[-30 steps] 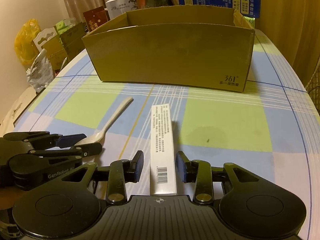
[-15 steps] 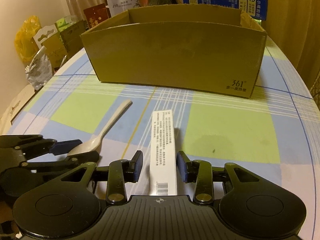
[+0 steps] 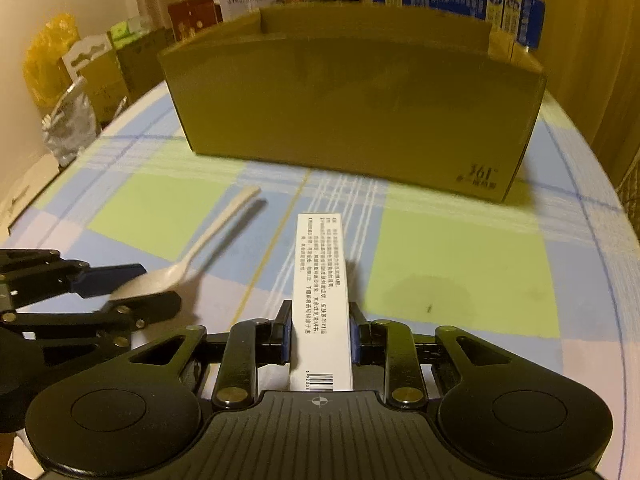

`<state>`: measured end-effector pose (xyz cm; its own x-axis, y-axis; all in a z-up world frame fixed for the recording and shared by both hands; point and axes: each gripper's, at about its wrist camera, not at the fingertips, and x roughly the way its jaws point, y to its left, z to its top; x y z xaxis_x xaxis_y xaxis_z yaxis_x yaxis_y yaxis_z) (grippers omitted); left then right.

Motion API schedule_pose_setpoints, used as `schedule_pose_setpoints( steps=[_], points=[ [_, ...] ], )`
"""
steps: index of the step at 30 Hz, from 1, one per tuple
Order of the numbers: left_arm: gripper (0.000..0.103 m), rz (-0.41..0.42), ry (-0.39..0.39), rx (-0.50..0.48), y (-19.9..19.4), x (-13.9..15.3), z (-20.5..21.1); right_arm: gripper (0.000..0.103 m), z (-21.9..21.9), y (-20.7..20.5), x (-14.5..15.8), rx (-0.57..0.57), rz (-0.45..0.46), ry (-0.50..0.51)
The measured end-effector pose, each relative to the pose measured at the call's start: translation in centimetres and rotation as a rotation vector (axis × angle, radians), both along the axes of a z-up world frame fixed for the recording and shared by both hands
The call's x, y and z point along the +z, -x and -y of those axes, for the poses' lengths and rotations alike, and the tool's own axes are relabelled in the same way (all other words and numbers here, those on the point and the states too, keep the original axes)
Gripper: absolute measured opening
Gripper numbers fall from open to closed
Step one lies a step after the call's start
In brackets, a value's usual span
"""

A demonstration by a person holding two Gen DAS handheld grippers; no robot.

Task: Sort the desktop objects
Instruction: 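Lift the spoon with left tool while right tool carries the ointment box toward the cardboard box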

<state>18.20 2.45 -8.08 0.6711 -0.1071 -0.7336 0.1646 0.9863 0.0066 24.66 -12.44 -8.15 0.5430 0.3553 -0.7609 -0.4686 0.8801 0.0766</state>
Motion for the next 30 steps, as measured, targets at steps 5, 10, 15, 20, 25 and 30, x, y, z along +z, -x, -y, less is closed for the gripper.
schedule_pose_setpoints(
  steps=[5, 10, 15, 20, 25, 30],
  points=[
    [0.027, 0.020, 0.011, -0.017, 0.3, 1.2, 0.3, 0.023, 1.0, 0.7, 2.2, -0.025, 0.053, -0.049],
    [0.027, 0.050, 0.011, -0.033, 0.9, 2.9, 0.5, 0.023, 1.6, 1.5, 4.7, -0.030, 0.116, -0.078],
    [0.027, 0.086, 0.013, -0.040, 1.4, 5.0, 0.8, 0.023, 1.8, 2.0, 6.9, -0.024, 0.186, -0.086],
    [0.027, 0.126, 0.022, -0.039, 1.6, 7.3, 0.8, 0.023, 1.9, 1.5, 8.3, -0.025, 0.223, -0.082],
    [0.027, 0.167, 0.014, -0.050, 1.3, 9.3, 0.9, 0.023, 2.3, 0.9, 8.9, -0.033, 0.240, -0.080],
    [0.027, 0.180, 0.010, -0.053, 0.6, 10.3, 1.0, 0.023, 2.1, 0.4, 9.9, -0.032, 0.282, -0.087]
  ],
)
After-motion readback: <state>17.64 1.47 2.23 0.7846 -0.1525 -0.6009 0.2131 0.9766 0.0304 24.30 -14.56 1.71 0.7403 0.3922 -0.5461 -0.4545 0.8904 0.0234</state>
